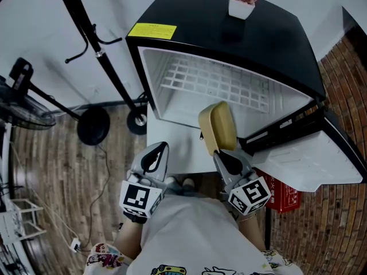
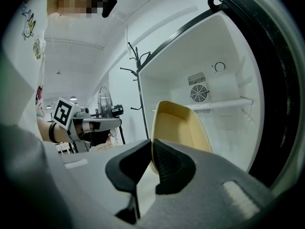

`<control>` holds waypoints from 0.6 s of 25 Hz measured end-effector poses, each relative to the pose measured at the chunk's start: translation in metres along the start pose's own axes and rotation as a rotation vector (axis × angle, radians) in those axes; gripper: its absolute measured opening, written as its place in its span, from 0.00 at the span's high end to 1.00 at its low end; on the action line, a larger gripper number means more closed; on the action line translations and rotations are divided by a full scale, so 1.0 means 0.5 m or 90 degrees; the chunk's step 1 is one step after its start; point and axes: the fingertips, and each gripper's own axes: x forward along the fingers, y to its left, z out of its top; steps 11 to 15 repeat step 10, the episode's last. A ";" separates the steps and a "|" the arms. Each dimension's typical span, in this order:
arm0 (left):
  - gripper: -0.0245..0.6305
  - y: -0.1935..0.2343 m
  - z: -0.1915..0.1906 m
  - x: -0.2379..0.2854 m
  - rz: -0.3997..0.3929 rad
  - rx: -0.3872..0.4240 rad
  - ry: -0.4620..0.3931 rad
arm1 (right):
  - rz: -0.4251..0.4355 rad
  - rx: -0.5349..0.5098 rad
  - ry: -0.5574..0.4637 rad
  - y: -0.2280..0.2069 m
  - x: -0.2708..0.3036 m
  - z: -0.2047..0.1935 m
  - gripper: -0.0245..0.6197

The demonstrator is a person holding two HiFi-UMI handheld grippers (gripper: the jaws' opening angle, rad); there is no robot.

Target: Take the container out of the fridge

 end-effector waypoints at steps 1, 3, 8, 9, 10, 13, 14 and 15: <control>0.96 0.001 0.000 0.001 -0.001 -0.001 0.000 | -0.001 0.000 0.000 -0.001 -0.001 0.000 0.94; 0.96 0.002 0.000 0.003 -0.004 -0.006 0.000 | -0.003 0.001 0.000 -0.002 -0.002 -0.001 0.94; 0.96 0.006 0.003 0.008 -0.008 -0.013 -0.004 | -0.004 0.003 0.001 -0.006 -0.003 -0.002 0.94; 0.96 0.006 0.004 0.009 -0.009 -0.012 -0.004 | -0.004 0.003 0.001 -0.006 -0.003 -0.002 0.94; 0.96 0.007 0.006 0.010 -0.010 -0.011 -0.005 | -0.004 0.003 0.001 -0.007 -0.003 -0.001 0.94; 0.96 0.007 0.006 0.010 -0.010 -0.011 -0.005 | -0.004 0.003 0.001 -0.007 -0.003 -0.001 0.94; 0.96 0.007 0.006 0.010 -0.010 -0.011 -0.005 | -0.004 0.003 0.001 -0.007 -0.003 -0.001 0.94; 0.96 0.007 0.006 0.010 -0.010 -0.011 -0.005 | -0.004 0.003 0.001 -0.007 -0.003 -0.001 0.94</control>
